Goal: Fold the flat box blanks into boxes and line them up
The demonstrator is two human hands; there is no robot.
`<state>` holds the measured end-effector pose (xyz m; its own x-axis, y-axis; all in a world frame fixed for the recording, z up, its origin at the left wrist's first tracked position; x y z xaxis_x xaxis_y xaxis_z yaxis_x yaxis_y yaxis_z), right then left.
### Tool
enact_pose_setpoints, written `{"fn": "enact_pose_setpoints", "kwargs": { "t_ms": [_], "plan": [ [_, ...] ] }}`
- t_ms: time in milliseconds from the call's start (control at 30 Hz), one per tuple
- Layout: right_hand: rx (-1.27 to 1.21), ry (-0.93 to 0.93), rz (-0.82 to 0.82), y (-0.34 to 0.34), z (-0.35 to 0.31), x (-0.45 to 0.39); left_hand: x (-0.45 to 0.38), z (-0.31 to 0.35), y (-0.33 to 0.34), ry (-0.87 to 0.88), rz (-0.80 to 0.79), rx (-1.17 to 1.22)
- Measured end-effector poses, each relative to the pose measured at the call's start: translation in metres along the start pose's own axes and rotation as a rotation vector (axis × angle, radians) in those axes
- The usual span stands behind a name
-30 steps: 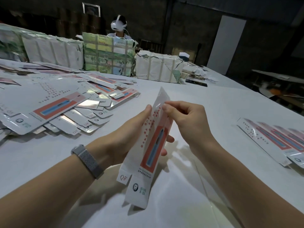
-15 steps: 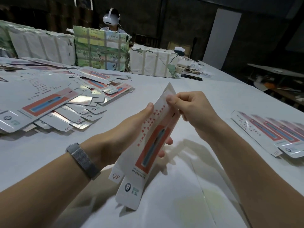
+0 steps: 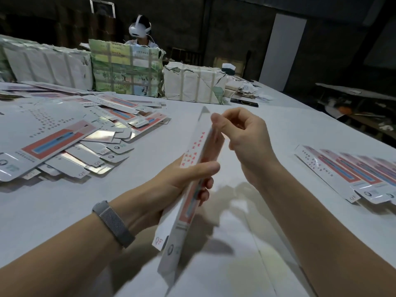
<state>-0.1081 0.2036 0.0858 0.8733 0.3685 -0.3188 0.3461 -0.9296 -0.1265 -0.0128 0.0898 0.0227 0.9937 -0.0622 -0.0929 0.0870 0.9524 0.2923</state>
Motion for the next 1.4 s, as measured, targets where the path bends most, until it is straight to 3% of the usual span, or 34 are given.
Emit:
{"fn": "enact_pose_setpoints", "kwargs": {
  "t_ms": [100, 233, 433, 500, 633, 800, 1400],
  "plan": [
    [-0.045, 0.061, 0.016, 0.010, 0.008, 0.004, 0.000, -0.001, -0.009, 0.016, 0.098, 0.098],
    [-0.066, 0.136, -0.222, 0.035, 0.020, 0.017, 0.003, -0.001, -0.016, 0.032, 0.145, 0.096],
    [-0.198, 0.183, -0.346, 0.048, 0.030, 0.028, 0.006, -0.002, -0.009, 0.023, 0.232, 0.150],
    [-0.245, 0.146, -0.333, 0.047, 0.027, 0.027, 0.002, -0.005, -0.007, 0.081, 0.288, 0.102],
    [-0.282, 0.090, -0.282, 0.043, 0.023, 0.024, -0.006, 0.005, -0.014, 0.357, 0.411, -0.118],
    [-0.271, 0.095, -0.264, 0.046, 0.026, 0.025, -0.008, 0.012, -0.019, 0.494, 0.333, -0.227],
    [-0.215, 0.096, -0.436, 0.042, 0.029, 0.021, -0.013, 0.010, -0.041, 0.534, 0.188, -0.258]
  ]
}}
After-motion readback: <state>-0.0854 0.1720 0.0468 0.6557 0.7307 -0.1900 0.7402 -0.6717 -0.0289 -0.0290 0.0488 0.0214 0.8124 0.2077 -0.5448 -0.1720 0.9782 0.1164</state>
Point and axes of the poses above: each hand's wrist, its own x-axis away from the middle knuckle, its own y-axis out of the palm, z = x × y, the point moved 3 cm from there along -x, towards the middle knuckle, and after that the axes turned 6 degrees about y, right-handed, at the moved point
